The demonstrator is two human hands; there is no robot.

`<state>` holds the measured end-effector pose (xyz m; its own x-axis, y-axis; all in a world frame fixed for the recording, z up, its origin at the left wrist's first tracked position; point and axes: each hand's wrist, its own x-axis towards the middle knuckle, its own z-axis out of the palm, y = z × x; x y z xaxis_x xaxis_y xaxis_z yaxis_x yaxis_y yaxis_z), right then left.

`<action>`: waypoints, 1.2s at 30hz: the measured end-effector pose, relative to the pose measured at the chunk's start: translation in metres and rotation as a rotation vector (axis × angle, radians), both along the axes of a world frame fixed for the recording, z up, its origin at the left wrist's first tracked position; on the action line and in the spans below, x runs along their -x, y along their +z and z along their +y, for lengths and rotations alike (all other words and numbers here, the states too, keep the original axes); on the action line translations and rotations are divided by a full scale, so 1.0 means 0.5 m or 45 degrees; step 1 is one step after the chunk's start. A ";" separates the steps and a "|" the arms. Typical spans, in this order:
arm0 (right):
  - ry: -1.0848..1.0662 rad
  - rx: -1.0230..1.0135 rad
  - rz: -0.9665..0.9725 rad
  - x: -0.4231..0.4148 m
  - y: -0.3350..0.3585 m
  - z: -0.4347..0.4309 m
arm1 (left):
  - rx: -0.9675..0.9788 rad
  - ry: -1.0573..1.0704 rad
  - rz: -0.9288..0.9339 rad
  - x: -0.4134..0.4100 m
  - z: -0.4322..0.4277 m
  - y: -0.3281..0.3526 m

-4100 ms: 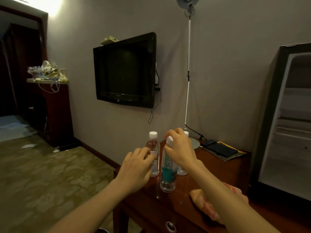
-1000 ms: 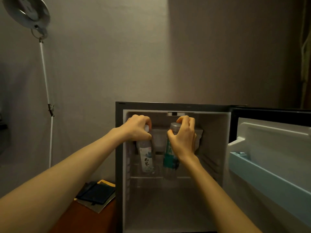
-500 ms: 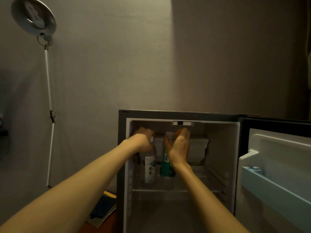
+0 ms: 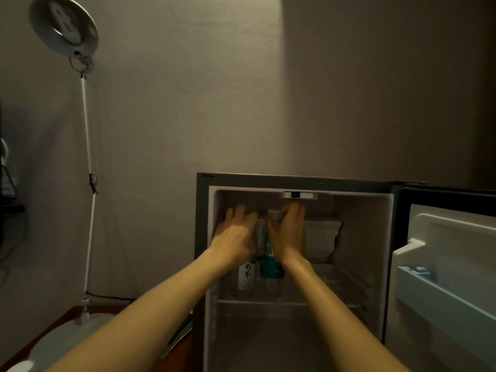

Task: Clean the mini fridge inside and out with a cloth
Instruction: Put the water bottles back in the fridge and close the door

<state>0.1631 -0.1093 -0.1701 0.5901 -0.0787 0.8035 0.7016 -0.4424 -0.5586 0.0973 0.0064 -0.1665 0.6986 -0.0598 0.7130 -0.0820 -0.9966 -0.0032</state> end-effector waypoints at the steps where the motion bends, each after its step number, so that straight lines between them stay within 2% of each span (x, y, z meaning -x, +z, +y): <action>1: -0.018 0.017 0.016 0.000 -0.002 0.000 | -0.014 -0.005 -0.023 0.004 0.000 -0.009; 11: -0.047 0.107 0.190 0.014 -0.004 -0.003 | -0.102 -0.011 -0.019 0.051 0.004 -0.035; 19: -0.106 0.152 0.029 0.096 -0.061 -0.005 | -0.157 -0.005 0.064 0.123 0.009 -0.059; 27: 0.127 0.214 -0.246 0.239 -0.105 0.077 | -0.368 0.057 0.000 0.259 0.104 -0.083; 32: 0.286 0.248 -0.345 0.324 -0.114 0.169 | -0.402 0.240 -0.020 0.368 0.202 -0.087; 36: 0.451 0.386 -0.309 0.376 -0.148 0.268 | -0.380 0.436 0.095 0.454 0.307 -0.119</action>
<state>-0.0252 0.0248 -0.2440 0.3328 0.3491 0.8760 0.9306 -0.2714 -0.2454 -0.1297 0.1600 -0.2260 0.7629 -0.0115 0.6465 0.2413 -0.9225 -0.3012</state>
